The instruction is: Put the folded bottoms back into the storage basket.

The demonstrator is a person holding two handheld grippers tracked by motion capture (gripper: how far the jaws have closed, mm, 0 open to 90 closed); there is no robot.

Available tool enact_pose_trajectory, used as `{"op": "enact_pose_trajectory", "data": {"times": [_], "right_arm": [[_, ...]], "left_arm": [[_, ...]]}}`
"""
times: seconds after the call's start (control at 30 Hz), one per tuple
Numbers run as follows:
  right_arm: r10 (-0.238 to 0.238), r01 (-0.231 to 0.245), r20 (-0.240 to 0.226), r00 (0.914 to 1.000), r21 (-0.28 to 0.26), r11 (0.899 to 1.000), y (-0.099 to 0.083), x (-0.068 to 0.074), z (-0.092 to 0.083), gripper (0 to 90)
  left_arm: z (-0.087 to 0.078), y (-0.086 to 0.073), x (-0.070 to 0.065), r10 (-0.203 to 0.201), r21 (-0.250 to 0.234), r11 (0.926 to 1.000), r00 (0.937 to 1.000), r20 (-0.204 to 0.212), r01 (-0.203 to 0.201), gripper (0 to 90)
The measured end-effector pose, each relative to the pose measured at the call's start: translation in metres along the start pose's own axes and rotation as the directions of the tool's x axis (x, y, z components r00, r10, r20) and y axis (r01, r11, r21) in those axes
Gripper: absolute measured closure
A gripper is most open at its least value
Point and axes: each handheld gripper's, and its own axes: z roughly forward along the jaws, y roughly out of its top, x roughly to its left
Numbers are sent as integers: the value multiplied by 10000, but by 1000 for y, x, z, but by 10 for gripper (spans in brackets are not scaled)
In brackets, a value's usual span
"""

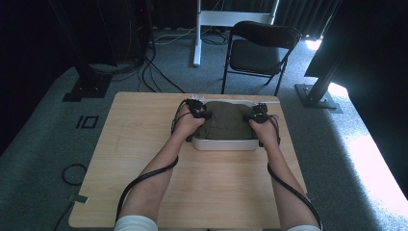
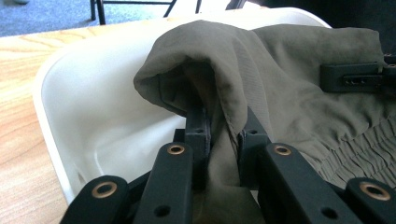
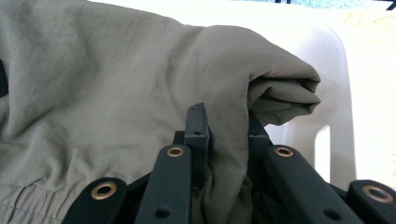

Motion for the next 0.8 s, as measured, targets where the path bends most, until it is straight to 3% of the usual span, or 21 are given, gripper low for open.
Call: {"op": "enact_pose_trajectory", "data": {"times": [0.23, 0.3, 0.43, 0.5, 0.67, 0.8], "right_arm": [[22, -23, 31, 10000, 158, 9999, -1, -1, 4, 767], [-132, 129, 85, 9999, 328, 9994, -1, -1, 5, 721], [-111, 105, 154, 9998, 336, 9994, -1, -2, 5, 675], [-41, 43, -56, 10000, 261, 9996, -2, -3, 5, 595], [-456, 457, -90, 9989, 116, 9989, -2, 2, 4, 488], [-249, 248, -136, 9996, -125, 9996, -1, 4, 0, 409]], "left_arm": [[6, -3, 4, 14, 397, 9992, 9999, -151, -8, 777], [7, -4, 4, -29, 575, 9983, 9997, -251, 44, 770], [7, -5, 5, -186, 544, 9983, 9995, -255, 200, 726], [8, -4, 3, -179, 473, 9987, 9995, -254, 191, 670], [8, -5, 1, -178, 314, 9993, 9997, -182, 184, 553], [5, -6, -2, 211, 130, 9997, 9997, -124, -209, 487]]}}
